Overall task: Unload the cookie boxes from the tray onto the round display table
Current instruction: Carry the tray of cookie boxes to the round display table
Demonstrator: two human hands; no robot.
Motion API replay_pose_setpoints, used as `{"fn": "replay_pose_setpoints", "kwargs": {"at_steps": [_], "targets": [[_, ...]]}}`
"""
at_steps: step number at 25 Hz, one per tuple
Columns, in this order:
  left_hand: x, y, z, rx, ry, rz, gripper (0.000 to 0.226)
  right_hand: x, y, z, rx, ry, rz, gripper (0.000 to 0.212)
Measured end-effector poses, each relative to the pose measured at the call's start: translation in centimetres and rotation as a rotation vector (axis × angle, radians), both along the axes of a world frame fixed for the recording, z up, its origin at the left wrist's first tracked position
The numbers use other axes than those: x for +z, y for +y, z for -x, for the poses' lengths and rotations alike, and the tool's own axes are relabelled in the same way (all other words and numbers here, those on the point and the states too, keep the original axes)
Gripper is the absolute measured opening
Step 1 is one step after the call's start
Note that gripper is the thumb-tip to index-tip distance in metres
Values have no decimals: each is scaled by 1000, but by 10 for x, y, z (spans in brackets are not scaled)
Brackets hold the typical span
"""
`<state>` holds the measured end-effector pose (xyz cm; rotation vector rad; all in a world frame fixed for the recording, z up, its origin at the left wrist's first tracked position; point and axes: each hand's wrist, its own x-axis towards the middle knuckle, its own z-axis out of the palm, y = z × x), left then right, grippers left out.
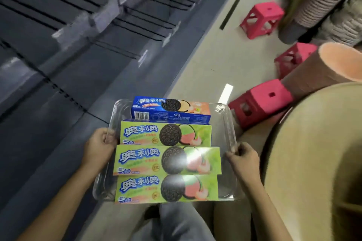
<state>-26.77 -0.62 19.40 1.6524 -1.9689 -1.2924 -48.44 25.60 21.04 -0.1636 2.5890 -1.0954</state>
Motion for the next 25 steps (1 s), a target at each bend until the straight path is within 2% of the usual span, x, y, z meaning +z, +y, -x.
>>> {"fn": "replay_pose_setpoints", "kwargs": {"at_steps": [4, 8, 14, 20, 25], "targets": [[22, 16, 108, -274, 3, 42, 15, 10, 67, 29, -251, -29, 49, 24], [36, 43, 225, -531, 44, 81, 20, 17, 116, 55, -534, 19, 70, 40], [54, 107, 374, -891, 70, 59, 20, 30, 177, 83, -904, 17, 72, 34], [49, 174, 504, -1232, 106, 32, 17, 29, 195, 109, -1231, 49, 97, 36], [33, 232, 606, -1538, 82, -16, 20, 8, 188, 129, -1610, 18, 62, 27]]}}
